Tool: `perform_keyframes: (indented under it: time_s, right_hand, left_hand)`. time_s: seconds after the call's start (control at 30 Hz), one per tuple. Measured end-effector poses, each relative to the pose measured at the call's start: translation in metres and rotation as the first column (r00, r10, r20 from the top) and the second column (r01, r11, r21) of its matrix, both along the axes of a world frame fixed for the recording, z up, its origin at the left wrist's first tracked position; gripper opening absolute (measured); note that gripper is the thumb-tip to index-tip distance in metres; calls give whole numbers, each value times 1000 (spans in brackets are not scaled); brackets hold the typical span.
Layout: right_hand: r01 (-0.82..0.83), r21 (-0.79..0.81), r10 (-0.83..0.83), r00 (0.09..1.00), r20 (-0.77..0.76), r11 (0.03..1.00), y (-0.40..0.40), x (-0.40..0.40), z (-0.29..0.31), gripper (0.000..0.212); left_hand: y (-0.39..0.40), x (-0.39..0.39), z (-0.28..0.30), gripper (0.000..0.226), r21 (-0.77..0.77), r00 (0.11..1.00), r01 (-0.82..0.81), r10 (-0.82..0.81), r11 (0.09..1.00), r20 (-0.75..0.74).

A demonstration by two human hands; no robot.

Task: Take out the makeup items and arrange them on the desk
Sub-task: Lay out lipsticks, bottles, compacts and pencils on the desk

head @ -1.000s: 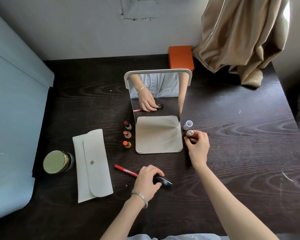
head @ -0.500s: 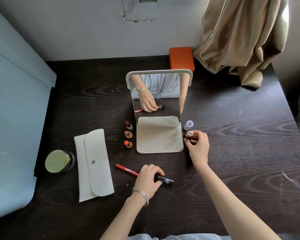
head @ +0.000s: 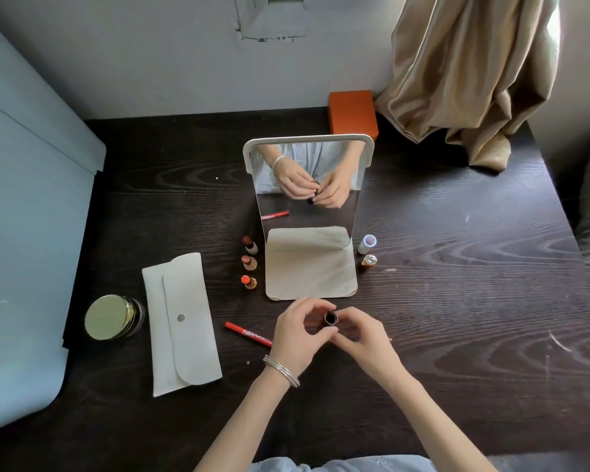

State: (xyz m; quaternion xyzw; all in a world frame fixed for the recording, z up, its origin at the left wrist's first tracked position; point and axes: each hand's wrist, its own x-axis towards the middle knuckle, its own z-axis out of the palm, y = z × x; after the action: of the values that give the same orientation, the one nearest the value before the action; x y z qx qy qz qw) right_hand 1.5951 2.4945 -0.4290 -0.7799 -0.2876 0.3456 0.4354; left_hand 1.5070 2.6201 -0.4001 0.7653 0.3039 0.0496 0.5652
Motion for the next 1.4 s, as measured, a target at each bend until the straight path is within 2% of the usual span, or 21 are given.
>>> perform_keyframes:
  time_s: [0.07,0.17,0.23,0.3,0.37,0.53,0.7,1.07,1.3,1.4]
  right_hand:
    - [27,3,-27,999,29,1000,4,2,1,27]
    - [41,10,-42,986,162,999,7,11,-2,27]
    - [225,43,-229,945,236,973,8,20,-8,23]
    - [419,59,-416,858,301,906,9,31,-16,21]
    - [493,32,-473,812,343,869,9,39,-25,20]
    - [518,-85,-473,826,306,851,12,49,-40,18]
    - [553,-75,-522,817,245,830,16,48,-40,20]
    - [536,-79,-502,826,257,841,16,47,-40,22]
    - [592,-103,-564,798,214,799,12,35,-28,41]
    - [624,-111,-598,777,198,774,7,14,-20,33]
  left_hand:
    - [-4,3,2,31,-6,1000,-12,12,1000,26]
    - [-6,6,0,43,-80,998,-49,52,996,35]
    - [-7,7,-2,49,-105,998,-60,60,993,-4]
    - [-7,4,-5,47,-95,996,-63,57,994,-68]
    - [-6,0,-7,41,-90,992,-66,56,994,-109]
    - [-3,-14,-13,39,-71,983,-75,62,995,-171]
    - [-1,-21,-17,33,-55,977,-92,80,994,-199]
    - [3,-25,-17,30,-40,974,-78,68,996,-217]
    - [8,-35,-16,27,-27,968,-115,106,993,-226]
    - [11,-42,-17,26,-17,961,-142,134,990,-242]
